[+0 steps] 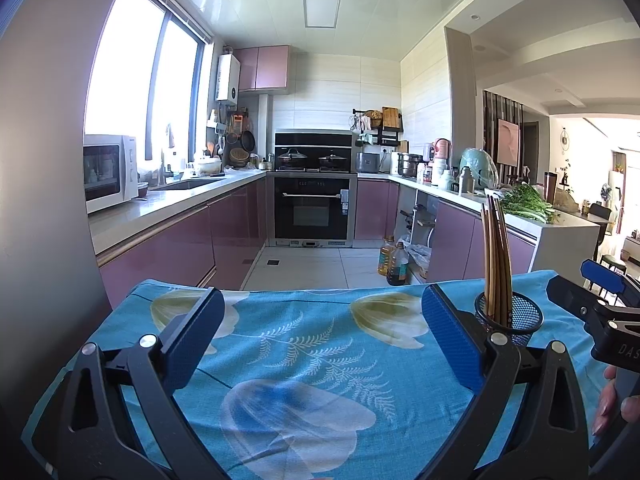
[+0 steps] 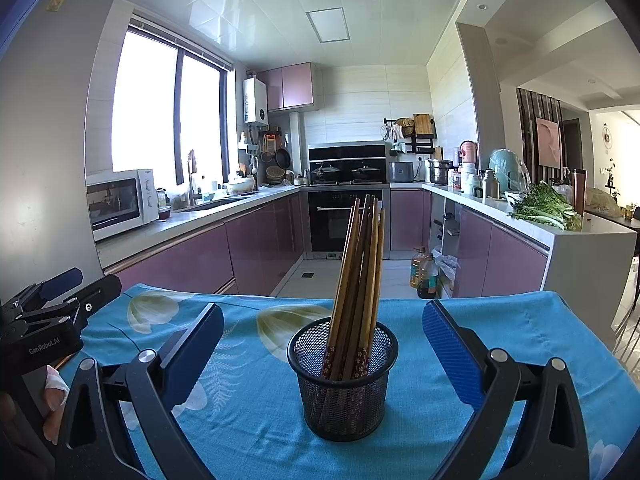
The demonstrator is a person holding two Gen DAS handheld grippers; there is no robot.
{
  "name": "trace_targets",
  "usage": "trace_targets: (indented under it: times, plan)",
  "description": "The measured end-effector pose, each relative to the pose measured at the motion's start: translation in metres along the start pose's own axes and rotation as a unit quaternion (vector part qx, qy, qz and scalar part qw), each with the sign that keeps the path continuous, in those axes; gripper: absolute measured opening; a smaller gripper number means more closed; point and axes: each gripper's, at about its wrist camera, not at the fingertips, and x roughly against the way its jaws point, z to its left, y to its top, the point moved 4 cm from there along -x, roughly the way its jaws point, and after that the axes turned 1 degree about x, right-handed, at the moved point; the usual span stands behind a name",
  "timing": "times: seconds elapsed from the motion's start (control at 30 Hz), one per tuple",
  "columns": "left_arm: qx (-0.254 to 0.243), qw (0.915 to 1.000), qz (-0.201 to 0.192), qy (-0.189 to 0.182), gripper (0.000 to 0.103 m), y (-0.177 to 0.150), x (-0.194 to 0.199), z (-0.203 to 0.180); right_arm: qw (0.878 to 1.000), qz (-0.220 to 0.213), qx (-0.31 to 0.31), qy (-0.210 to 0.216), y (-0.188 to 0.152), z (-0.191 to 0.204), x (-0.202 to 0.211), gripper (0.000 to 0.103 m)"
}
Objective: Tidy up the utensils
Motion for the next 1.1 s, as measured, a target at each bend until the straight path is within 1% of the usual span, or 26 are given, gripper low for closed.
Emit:
trace_targets:
  times: [1.1]
  plan:
    - [-0.002,1.0,0.002,-0.001,0.097,-0.0004,0.0014,-0.0011,1.0,-0.003,-0.006,-0.004,0.0015,0.0046,-0.0003,0.096]
